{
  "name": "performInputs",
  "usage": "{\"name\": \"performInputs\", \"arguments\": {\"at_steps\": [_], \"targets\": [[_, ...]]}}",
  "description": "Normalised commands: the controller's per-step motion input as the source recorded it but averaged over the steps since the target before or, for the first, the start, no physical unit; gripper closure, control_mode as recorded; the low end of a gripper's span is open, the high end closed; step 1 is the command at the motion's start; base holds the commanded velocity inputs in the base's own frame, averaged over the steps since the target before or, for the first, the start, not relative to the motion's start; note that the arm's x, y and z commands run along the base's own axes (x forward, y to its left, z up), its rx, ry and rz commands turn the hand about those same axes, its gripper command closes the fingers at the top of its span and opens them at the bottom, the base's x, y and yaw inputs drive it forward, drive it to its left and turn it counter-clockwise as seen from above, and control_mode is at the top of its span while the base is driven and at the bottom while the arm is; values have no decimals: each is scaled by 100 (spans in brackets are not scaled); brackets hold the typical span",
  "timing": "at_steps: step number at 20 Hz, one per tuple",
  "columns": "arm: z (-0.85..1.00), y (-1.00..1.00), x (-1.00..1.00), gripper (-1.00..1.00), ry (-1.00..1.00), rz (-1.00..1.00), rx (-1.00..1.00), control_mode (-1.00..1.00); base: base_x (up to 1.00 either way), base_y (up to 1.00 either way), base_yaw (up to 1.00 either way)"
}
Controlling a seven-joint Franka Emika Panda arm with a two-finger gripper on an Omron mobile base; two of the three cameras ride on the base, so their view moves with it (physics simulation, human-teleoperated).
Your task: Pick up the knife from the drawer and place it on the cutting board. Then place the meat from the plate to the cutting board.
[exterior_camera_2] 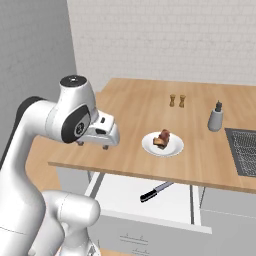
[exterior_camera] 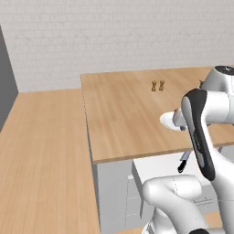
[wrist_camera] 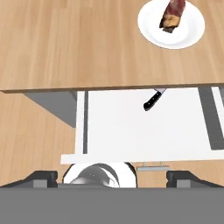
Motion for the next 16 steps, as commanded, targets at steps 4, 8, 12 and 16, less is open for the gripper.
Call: {"name": "performInputs", "arguments": {"at_steps": [4, 8, 12, 16], "targets": [[-36, 4, -8, -100, 0, 0, -4, -100, 0, 0, 0], [-46, 15, 0, -100, 0, 0, -4, -100, 0, 0, 0], [-36, 8, 0, -100, 0, 0, -3, -100, 0, 0, 0], [-24, 0, -7, -100, 0, 0, -2, -100, 0, 0, 0]]}}
